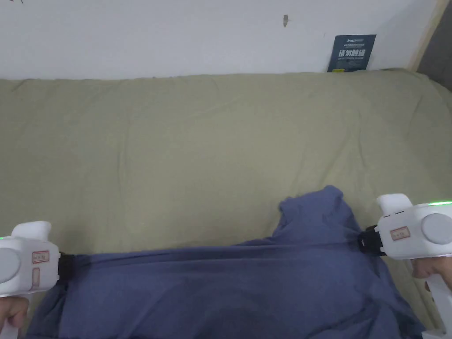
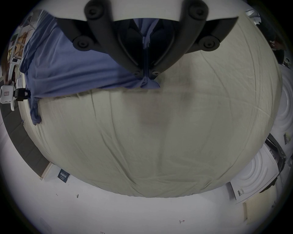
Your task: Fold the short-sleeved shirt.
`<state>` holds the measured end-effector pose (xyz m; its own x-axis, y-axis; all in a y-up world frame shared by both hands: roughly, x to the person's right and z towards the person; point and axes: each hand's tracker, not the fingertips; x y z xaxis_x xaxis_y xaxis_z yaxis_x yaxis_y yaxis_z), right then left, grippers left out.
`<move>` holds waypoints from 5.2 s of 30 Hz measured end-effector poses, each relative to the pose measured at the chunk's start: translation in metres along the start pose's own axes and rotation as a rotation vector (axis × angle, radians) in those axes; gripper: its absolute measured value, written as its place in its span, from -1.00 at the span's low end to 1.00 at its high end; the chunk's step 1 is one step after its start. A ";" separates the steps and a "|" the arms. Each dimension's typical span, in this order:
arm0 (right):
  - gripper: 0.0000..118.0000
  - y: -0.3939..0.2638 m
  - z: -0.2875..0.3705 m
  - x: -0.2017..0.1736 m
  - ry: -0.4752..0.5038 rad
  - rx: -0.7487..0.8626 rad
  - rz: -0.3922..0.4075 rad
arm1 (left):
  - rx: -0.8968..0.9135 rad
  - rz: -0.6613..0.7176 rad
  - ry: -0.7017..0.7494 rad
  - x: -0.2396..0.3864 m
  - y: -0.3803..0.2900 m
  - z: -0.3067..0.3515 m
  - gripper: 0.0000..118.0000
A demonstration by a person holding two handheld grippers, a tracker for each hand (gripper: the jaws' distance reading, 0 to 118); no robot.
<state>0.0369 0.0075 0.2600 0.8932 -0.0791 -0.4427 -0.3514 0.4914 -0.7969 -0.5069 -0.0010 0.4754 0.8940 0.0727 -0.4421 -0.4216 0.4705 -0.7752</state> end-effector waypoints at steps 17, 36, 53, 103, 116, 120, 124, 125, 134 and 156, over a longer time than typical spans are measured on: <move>-0.97 -0.080 0.140 -0.030 0.108 0.219 -0.026 | 0.158 0.020 -0.096 -0.024 -0.064 0.108 -0.91; -0.97 -0.233 0.183 -0.037 0.105 0.198 -0.031 | 0.157 0.057 -0.139 -0.073 -0.204 0.146 -0.92; 0.99 -0.242 0.156 -0.033 -0.058 0.102 -0.018 | 0.085 0.022 -0.087 -0.076 -0.225 0.131 1.00; -0.99 -0.236 0.202 -0.132 0.067 0.287 -0.064 | -0.079 0.486 -0.753 -0.123 -0.175 0.053 -0.86; -0.99 -0.239 0.203 -0.125 0.122 0.319 -0.063 | -0.018 0.402 -0.527 -0.168 -0.165 0.129 -0.86; -0.99 -0.241 0.206 -0.122 0.121 0.327 -0.064 | -0.015 0.332 -0.455 -0.145 -0.159 0.150 -0.86; -0.99 -0.245 0.208 -0.118 0.112 0.333 -0.057 | 0.031 0.217 -0.355 -0.100 -0.149 0.178 -0.86; -0.99 -0.246 0.208 -0.117 0.109 0.333 -0.055 | 0.041 0.177 -0.326 -0.084 -0.147 0.185 -0.86; -0.99 -0.256 0.211 -0.110 0.117 0.337 -0.079 | 0.044 -0.010 -0.235 0.035 -0.137 0.182 -0.86; -0.99 -0.259 0.210 -0.098 0.158 0.336 -0.169 | -0.012 0.106 -0.478 0.046 -0.147 0.145 -1.00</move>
<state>0.0991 0.0701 0.5960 0.8674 -0.3020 -0.3955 -0.0691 0.7140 -0.6968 -0.3817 0.0608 0.6345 0.8146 0.5164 -0.2642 -0.5129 0.4285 -0.7439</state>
